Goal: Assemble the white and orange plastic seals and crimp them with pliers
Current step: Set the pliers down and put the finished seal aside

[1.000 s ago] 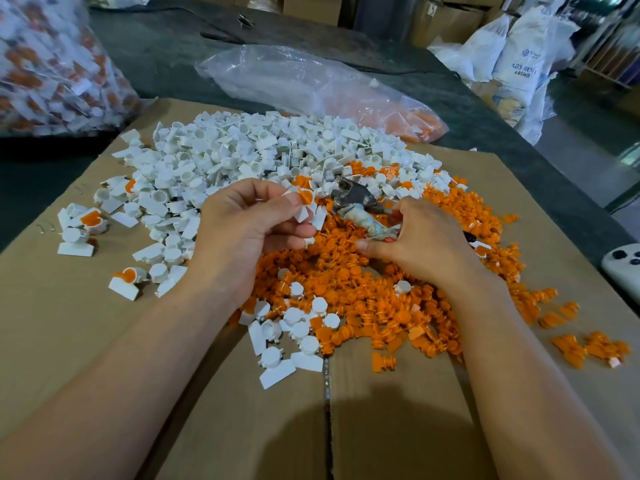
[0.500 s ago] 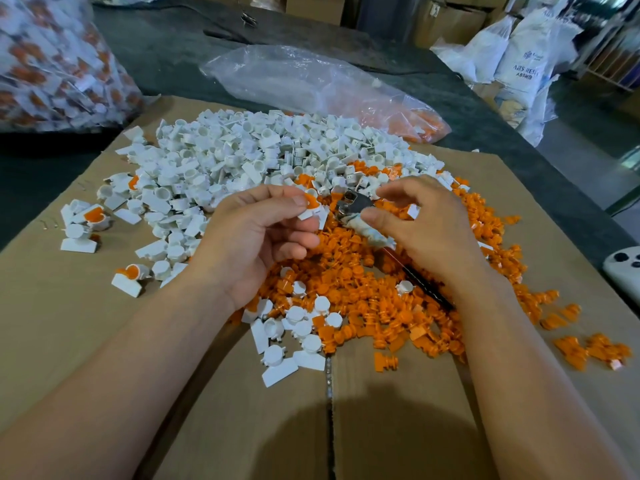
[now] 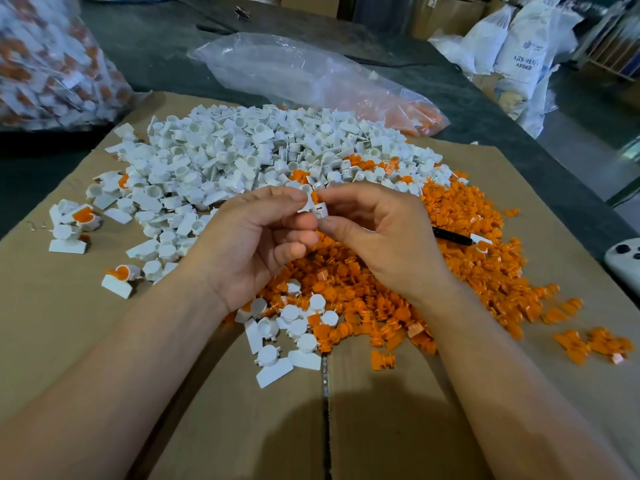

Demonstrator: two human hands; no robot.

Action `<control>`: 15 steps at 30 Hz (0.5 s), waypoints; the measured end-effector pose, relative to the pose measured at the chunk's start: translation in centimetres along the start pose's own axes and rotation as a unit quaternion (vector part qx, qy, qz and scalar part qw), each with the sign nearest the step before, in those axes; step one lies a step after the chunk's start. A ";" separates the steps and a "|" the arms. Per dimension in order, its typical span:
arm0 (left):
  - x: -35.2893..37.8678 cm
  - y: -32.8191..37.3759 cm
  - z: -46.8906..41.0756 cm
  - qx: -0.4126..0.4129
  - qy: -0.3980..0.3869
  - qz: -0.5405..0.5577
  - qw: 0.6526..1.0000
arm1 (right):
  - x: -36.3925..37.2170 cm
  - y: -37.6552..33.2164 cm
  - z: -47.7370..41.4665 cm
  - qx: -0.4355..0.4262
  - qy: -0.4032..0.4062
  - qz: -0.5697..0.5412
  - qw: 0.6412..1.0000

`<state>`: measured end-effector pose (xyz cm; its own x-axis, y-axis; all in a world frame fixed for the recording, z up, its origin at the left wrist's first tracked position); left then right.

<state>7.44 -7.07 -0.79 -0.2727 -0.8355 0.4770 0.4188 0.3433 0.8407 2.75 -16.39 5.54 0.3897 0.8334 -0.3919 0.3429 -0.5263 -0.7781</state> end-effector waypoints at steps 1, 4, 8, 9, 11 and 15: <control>0.0 0.0 0.0 0.000 -0.001 0.000 1.000 | 0.0 0.0 0.0 0.001 0.001 0.001 1.000; 0.0 0.1 0.1 0.002 -0.004 0.002 1.000 | 0.0 0.1 0.0 0.001 0.005 0.002 1.000; 0.0 0.1 0.1 0.007 -0.005 0.000 1.000 | 0.0 0.0 0.0 -0.004 0.010 0.004 1.000; 0.0 0.1 0.1 0.008 -0.005 -0.001 1.000 | 0.0 -0.1 0.1 -0.006 0.010 0.003 1.000; 0.0 0.2 0.0 0.011 -0.005 -0.004 1.000 | 0.0 -0.2 0.1 -0.010 0.010 0.003 1.000; 0.0 0.2 0.0 0.014 -0.006 -0.008 1.000 | -0.1 -0.2 0.0 -0.016 0.010 0.006 1.000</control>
<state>7.54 -6.99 -0.67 -0.2907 -0.8357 0.4659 0.3903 0.3410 0.8552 2.60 -16.30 5.73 0.4103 0.8241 -0.3906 0.3649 -0.5408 -0.7579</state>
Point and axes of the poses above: each hand's wrist, its own z-axis away from the middle knuckle, its own x-axis out of the palm, y = z × x, the point moved 10 cm from there along -z, towards the middle knuckle, and after that the axes turned 8 degrees about y, right-handed, at the moved point
